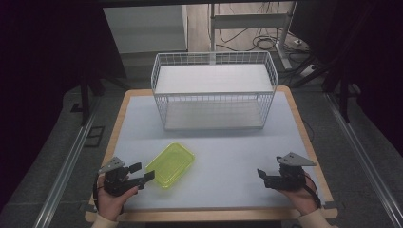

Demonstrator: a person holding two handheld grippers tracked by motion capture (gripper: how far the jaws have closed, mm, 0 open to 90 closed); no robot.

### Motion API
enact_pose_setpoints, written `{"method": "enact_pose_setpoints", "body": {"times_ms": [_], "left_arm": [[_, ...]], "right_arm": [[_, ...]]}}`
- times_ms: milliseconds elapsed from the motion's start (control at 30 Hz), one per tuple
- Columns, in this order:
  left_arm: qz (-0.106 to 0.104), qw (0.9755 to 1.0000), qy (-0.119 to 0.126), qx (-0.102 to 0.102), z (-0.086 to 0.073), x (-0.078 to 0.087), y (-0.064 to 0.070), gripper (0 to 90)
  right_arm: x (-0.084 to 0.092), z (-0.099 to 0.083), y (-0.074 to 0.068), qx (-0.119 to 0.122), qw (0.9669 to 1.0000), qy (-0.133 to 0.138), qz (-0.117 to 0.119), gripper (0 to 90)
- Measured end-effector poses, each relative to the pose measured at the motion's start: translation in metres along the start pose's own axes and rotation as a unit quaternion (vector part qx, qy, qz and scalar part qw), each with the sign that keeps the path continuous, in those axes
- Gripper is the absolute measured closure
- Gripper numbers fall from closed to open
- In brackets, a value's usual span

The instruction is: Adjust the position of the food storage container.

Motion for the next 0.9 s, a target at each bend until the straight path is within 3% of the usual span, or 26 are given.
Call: {"method": "enact_pose_setpoints", "body": {"times_ms": [500,633,700,733,767,800,900], "left_arm": [[-0.009,0.9999,0.006,-0.004,0.007,0.002,0.009,26.0],[-0.015,0.9999,0.006,0.002,0.012,0.005,0.014,38.7],[-0.025,0.9997,0.001,0.002,0.013,0.005,0.018,50.5],[-0.03,0.9996,-0.002,0.001,0.014,0.005,0.021,62.3],[-0.036,0.9993,-0.006,-0.002,0.014,0.005,0.023,62.3],[-0.044,0.9989,-0.012,-0.008,0.014,0.005,0.03,73.3],[-0.055,0.9982,-0.02,-0.012,0.014,0.003,0.037,81.6]], "right_arm": [[-0.001,-0.003,0.001,0.006,1.0,-0.004,-0.004,12.8],[-0.003,-0.003,0.002,0.006,1.0,-0.005,-0.005,12.8],[-0.002,-0.003,0.002,0.005,1.0,-0.004,-0.006,12.9],[-0.002,-0.003,0.002,0.003,1.0,-0.004,-0.006,12.9],[-0.002,-0.003,0.002,0.003,1.0,-0.004,-0.006,12.9],[-0.001,-0.003,0.003,0.004,1.0,-0.003,-0.007,12.9],[-0.001,-0.002,0.003,0.003,1.0,-0.001,-0.006,12.9]]}}
Point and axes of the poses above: each handheld gripper's, and its own axes: x roughly backward along the jaws, z roughly out of its top, y roughly to its right, the point moved 7 cm from there along -x, roughly forward along the jaws, and after that the axes turned 9 degrees about y, right-handed, at the moved point
